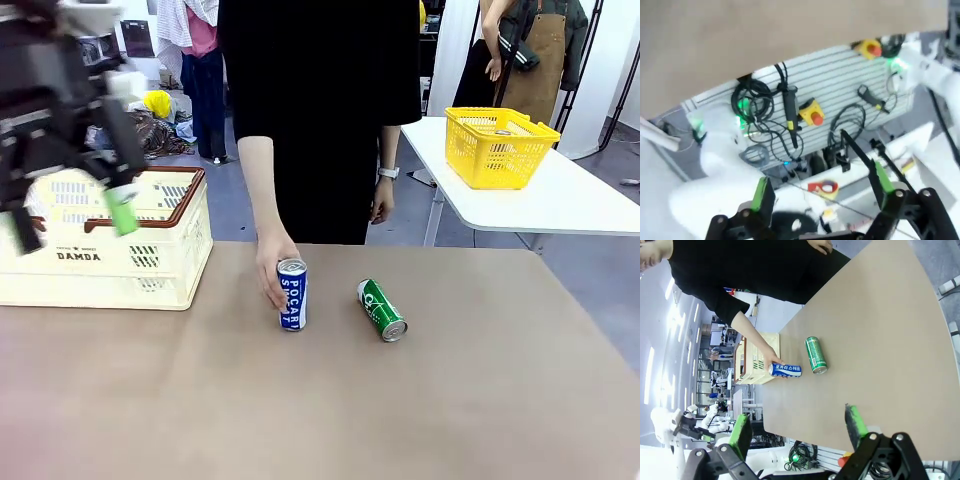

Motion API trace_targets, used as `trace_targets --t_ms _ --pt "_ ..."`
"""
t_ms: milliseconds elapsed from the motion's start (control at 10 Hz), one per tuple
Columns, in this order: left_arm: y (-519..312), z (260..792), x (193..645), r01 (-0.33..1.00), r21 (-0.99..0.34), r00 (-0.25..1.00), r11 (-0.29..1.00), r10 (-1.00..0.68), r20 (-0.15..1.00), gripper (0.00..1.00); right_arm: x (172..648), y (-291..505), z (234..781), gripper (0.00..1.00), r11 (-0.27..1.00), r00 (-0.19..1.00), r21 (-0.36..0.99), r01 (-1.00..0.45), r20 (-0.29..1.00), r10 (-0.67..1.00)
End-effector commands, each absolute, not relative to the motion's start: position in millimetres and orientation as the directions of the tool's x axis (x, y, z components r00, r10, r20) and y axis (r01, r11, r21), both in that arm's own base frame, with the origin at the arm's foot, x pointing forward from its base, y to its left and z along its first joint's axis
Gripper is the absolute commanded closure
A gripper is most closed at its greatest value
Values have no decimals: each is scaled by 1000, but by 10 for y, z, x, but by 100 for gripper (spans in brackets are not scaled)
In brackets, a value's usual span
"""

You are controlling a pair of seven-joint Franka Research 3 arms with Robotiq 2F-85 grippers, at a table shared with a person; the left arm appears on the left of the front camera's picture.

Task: Place the drinks into the Shopping basket.
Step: Pick up one drink and place it into the Shopping basket.

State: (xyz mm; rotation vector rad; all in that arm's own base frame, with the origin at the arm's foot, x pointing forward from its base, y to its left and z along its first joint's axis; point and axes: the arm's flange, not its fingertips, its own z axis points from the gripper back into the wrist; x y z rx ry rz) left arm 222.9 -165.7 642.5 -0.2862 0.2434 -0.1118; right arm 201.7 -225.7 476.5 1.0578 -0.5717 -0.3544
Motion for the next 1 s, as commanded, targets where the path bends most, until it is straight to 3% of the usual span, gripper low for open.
trace_targets --t_ms 0,400,900 --pt "-1498 6098 1887 92 -338 985 937 -134 -105 0 2024 -2270 4783 0 451 797 892 -28 292 -529" --pt "-1360 5888 1715 41 -371 993 928 -80 -89 0 2024 -2270 4783 0 451 797 892 -28 292 -529" --pt "-1565 5987 2128 19 -333 987 943 -71 -143 0 2024 -2270 4783 0 451 797 892 -28 292 -529"
